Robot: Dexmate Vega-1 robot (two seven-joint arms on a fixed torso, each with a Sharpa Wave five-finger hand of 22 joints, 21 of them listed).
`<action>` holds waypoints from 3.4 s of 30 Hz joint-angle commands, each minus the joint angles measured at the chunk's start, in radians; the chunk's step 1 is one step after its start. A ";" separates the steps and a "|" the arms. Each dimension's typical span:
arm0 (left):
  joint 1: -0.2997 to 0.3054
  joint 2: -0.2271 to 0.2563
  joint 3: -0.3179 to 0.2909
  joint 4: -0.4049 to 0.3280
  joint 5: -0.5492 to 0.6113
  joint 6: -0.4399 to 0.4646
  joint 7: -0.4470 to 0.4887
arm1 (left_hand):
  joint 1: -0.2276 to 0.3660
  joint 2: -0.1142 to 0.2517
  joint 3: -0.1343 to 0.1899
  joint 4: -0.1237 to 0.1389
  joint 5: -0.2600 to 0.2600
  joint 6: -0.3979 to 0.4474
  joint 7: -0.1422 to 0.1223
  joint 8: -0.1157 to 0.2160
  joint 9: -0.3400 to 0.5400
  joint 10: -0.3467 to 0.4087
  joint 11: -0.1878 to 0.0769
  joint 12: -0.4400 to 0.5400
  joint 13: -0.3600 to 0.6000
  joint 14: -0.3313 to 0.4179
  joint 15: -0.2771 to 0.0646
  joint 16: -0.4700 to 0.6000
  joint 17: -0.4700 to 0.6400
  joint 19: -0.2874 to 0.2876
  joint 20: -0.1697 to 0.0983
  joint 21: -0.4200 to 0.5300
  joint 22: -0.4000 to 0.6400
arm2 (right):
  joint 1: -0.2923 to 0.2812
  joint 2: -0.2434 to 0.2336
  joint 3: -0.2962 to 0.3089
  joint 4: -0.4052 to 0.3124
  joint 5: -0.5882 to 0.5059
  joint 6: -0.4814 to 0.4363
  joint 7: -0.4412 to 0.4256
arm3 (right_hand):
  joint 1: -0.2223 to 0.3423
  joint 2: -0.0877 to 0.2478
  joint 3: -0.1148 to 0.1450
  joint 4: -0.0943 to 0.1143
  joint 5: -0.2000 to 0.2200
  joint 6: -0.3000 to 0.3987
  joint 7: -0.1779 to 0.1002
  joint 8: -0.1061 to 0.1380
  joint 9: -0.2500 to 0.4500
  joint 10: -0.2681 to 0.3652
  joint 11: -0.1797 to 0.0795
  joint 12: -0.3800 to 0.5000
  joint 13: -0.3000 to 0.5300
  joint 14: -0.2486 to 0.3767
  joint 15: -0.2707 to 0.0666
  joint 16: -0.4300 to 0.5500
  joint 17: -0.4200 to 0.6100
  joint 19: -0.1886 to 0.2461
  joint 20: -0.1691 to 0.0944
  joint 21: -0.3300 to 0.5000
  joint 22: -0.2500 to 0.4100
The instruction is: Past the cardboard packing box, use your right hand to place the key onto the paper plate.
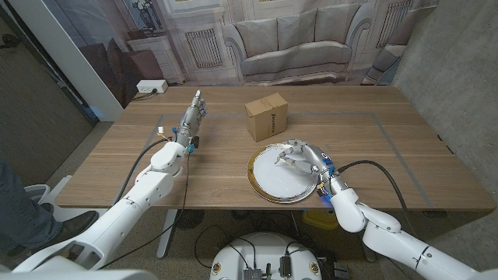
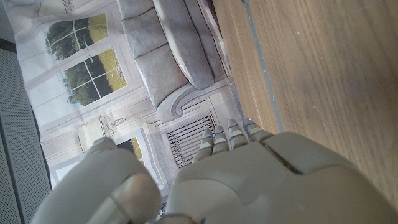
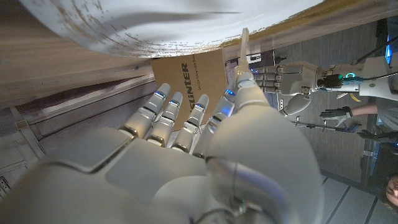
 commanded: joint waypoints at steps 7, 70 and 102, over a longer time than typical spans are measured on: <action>-0.014 -0.007 0.008 0.011 0.004 0.006 -0.002 | 0.003 0.004 -0.007 0.001 -0.004 0.003 -0.001 -0.004 0.002 0.003 0.000 0.002 0.006 -0.005 0.000 0.000 0.002 -0.011 0.001 -0.001 0.002 | 0.010 -0.011 -0.008 0.005 -0.018 -0.011 -0.003 | 0.007 0.005 -0.001 0.002 -0.001 0.006 0.003 0.000 0.002 -0.008 0.002 -0.004 0.003 -0.002 -0.090 0.001 0.002 -0.004 -0.052 -0.002 0.002; -0.010 -0.002 0.001 0.020 -0.005 0.002 -0.011 | 0.007 0.009 -0.018 0.000 -0.004 0.003 -0.001 -0.004 0.002 0.003 0.001 0.002 0.006 -0.005 0.000 0.000 0.002 -0.014 0.003 0.001 0.002 | 0.030 -0.027 -0.042 -0.004 -0.051 -0.066 0.024 | -0.024 -0.033 -0.031 0.005 -0.006 -0.187 0.006 -0.089 0.008 -0.074 0.043 -0.029 0.007 -0.048 -0.064 -0.005 0.000 -0.042 -0.029 -0.009 0.002; 0.005 0.014 -0.013 0.009 -0.015 -0.013 -0.027 | 0.009 0.011 -0.023 0.001 -0.004 0.003 -0.001 -0.004 0.002 0.003 -0.002 0.002 0.006 -0.005 0.001 0.000 0.002 -0.015 0.004 0.001 0.002 | 0.009 -0.037 -0.009 -0.074 -0.041 -0.060 0.017 | -0.093 -0.045 -0.059 0.034 -0.002 -0.314 0.006 -0.150 0.014 -0.086 0.062 -0.025 0.011 -0.066 -0.048 -0.001 0.000 -0.057 -0.019 -0.008 0.002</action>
